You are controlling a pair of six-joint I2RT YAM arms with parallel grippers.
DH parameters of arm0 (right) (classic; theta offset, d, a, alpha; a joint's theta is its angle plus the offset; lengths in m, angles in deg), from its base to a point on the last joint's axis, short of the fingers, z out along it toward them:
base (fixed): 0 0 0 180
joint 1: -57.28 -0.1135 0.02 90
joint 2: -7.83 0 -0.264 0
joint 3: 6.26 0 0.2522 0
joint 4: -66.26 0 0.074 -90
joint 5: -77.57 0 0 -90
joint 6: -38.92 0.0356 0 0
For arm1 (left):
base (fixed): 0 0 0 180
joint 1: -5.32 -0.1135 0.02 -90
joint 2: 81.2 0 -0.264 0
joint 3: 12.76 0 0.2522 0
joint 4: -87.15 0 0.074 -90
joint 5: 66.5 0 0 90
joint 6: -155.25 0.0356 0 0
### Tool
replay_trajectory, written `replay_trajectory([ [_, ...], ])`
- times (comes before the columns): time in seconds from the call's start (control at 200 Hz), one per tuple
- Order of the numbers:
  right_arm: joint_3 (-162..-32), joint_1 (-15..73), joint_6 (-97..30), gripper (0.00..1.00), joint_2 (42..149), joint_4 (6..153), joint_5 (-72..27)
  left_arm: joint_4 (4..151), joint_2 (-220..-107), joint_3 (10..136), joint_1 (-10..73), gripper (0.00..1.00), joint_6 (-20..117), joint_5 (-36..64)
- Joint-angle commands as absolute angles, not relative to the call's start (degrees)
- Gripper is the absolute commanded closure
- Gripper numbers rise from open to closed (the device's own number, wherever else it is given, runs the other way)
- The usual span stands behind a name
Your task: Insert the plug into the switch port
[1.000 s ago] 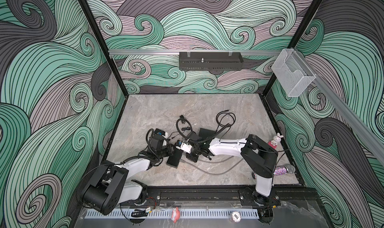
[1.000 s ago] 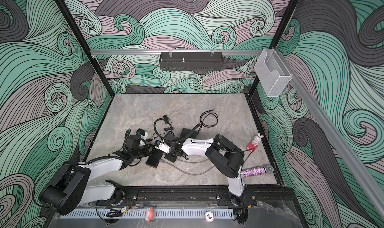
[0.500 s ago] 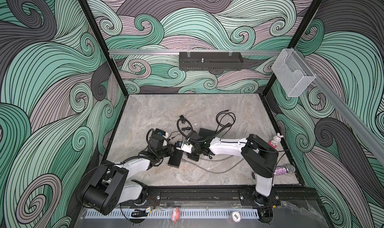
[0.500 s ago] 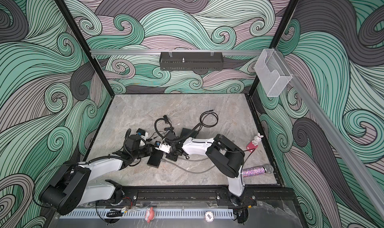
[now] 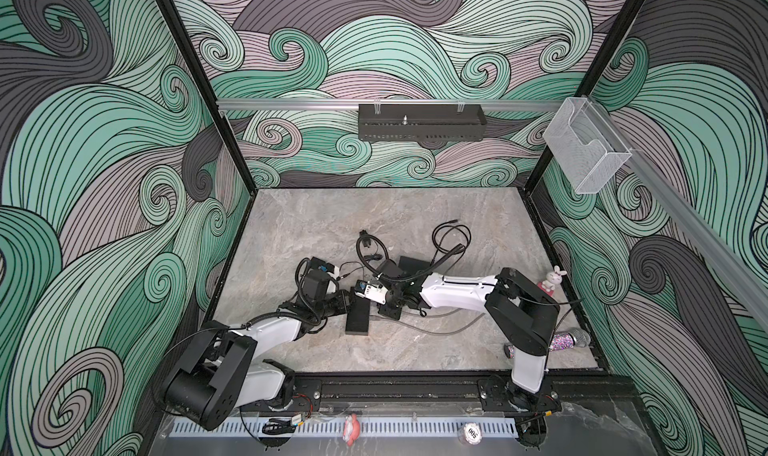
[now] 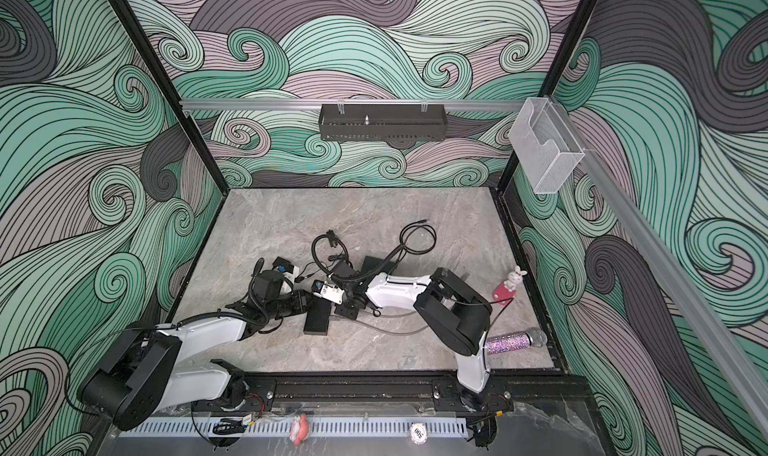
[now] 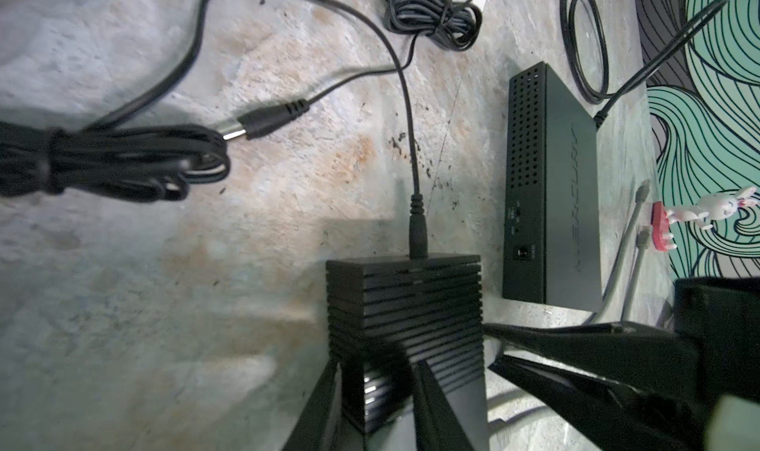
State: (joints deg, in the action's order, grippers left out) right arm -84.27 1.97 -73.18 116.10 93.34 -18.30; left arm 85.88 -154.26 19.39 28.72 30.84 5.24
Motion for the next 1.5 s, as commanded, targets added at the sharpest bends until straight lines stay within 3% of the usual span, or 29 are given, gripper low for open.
replay_trajectory([
  [0.0, -88.6, 0.6, -73.5, 1.00, 113.5, 73.8, -26.6, 77.2, -156.4, 19.1, 34.0, 0.72, 31.7, -12.6],
  [0.52, -96.1, 0.7, -72.5, 1.00, 118.0, 73.0, -28.4, 81.6, -158.9, 19.3, 39.6, 0.72, 28.9, -13.1],
  [0.921, -95.2, 0.8, -69.1, 1.00, 119.1, 64.2, -31.4, 83.1, -159.3, 19.5, 40.7, 0.72, 28.3, -13.9],
  [1.496, -100.3, 0.4, -72.4, 1.00, 119.4, 67.6, -32.9, 81.4, -160.2, 20.7, 41.9, 0.72, 29.9, -13.9],
])
